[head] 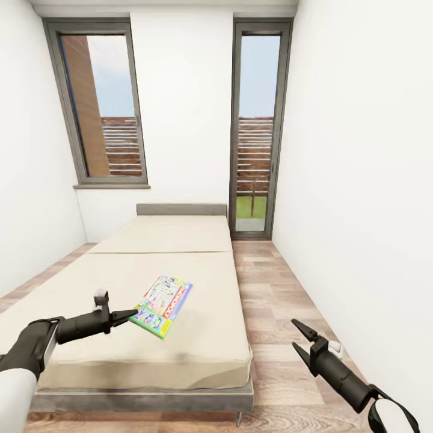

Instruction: Put all the toys in the child's room - the three board games (two on the bed and one on the table), the two jigsaw puzzles on the table, and the tennis ball on the table - inside the toy box on the table in the child's room.

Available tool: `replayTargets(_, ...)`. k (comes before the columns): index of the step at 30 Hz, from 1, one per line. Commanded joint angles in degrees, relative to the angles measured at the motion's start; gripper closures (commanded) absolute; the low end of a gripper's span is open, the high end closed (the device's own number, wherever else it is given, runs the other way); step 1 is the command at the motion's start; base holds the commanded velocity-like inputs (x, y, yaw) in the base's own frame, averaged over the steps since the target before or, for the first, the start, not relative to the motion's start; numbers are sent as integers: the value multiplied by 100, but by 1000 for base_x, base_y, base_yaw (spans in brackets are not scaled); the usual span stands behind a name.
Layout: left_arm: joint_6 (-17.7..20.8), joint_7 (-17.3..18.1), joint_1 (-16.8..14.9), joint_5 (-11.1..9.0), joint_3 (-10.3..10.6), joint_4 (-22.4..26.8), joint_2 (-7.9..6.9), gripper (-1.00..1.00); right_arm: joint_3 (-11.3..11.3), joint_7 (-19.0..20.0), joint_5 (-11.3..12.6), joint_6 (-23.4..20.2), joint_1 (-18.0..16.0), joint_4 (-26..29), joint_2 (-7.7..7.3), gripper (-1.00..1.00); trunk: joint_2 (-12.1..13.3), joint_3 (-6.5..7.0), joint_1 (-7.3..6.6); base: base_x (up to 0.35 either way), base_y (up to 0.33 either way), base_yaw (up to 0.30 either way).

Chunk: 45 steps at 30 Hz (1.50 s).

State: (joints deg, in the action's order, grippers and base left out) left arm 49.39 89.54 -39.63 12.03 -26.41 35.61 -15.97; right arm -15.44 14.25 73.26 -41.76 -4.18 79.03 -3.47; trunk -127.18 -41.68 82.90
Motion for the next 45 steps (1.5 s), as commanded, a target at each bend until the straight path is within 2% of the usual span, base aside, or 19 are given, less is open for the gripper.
replayTargets(1,195,46,-33,67,-6,149,-17,100,-10,20,-11,-25,-4,11,-1,-100,39,11,-23,0,0,0)
replayTargets(7,406,46,-235,50,6,415,-279,100,-4,30,-12,-10,-11,28,34,-100,280,119,-155,0,0,0)
replayTargets(12,383,46,-303,69,4,428,-604,100,3,75,-19,-6,-13,22,53,-100,480,209,-265,0,0,0)
replayTargets(15,343,46,-317,82,0,429,-681,100,5,89,-41,-1,-13,19,77,-100,600,263,-331,0,0,0)
replayTargets(22,43,46,-331,103,2,429,-697,100,6,97,-107,6,-13,-2,86,-100,881,388,-485,0,0,0)
replayTargets(30,-726,40,-342,110,8,432,-724,100,-4,104,-114,2,-13,19,57,-100,1202,532,-660,0,0,0)
replayTargets(39,-783,46,-337,82,12,459,-745,100,-11,103,-118,11,-13,22,89,-100,1563,693,-858,0,0,0)
replayTargets(45,-757,46,-335,58,5,464,-748,100,7,104,-111,209,-12,17,80,-100,1804,801,-990,0,0,0)
